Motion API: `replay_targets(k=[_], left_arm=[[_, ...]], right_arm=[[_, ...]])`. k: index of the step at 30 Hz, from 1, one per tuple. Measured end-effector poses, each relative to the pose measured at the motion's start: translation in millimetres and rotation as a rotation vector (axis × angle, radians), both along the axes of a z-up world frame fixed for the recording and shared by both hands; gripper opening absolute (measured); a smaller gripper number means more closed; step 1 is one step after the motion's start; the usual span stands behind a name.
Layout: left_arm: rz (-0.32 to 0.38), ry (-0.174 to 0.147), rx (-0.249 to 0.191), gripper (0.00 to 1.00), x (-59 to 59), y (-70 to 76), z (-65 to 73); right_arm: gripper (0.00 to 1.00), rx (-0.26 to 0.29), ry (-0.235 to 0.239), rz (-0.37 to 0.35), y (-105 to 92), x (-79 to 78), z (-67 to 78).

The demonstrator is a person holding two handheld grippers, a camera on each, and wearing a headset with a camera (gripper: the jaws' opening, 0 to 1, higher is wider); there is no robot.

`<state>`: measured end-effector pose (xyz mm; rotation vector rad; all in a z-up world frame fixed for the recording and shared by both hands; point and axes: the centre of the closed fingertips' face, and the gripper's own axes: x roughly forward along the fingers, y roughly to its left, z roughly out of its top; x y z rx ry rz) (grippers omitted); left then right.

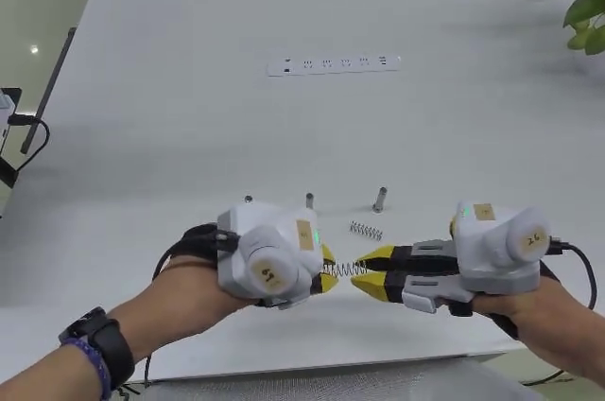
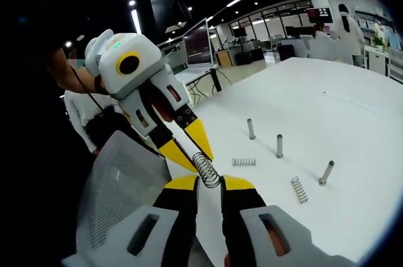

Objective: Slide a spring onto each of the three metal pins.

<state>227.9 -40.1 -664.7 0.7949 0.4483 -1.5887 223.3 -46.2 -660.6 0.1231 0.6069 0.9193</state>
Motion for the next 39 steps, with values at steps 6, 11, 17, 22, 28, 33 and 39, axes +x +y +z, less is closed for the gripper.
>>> replay_targets(k=[6,11,17,22,28,33,39], left_arm=[[-0.022,-0.01,0.008,0.02,-2.6,-1.5,-1.0],[-0.035,-0.011,0.011,0.02,-4.2,-2.5,-1.4],[-0.041,-0.007,0.011,0.02,-5.5,-3.1,-3.1],[-0.04,-0.006,0.009,0.02,-4.4,-3.9,-3.5],[-0.017,0.002,-0.025,0.02,2.3,-7.7,2.4],[0.019,0.017,-0.085,0.02,10.2,-14.5,13.0],[0.051,0.042,-0.162,0.01,18.3,-21.8,29.6]], right_arm=[[0.1,0.013,0.017,0.005,-0.2,-1.7,-0.2],[0.1,0.024,0.029,0.004,-0.2,-3.6,0.5],[0.09,0.031,0.043,0.007,-0.1,-5.4,0.6],[0.09,0.028,0.043,0.012,-0.1,-3.7,2.7],[0.09,0.008,0.027,0.022,-1.7,3.4,12.3],[0.09,-0.023,-0.001,0.036,-4.7,11.7,24.4],[0.09,-0.061,-0.041,0.059,-11.6,22.0,43.5]])
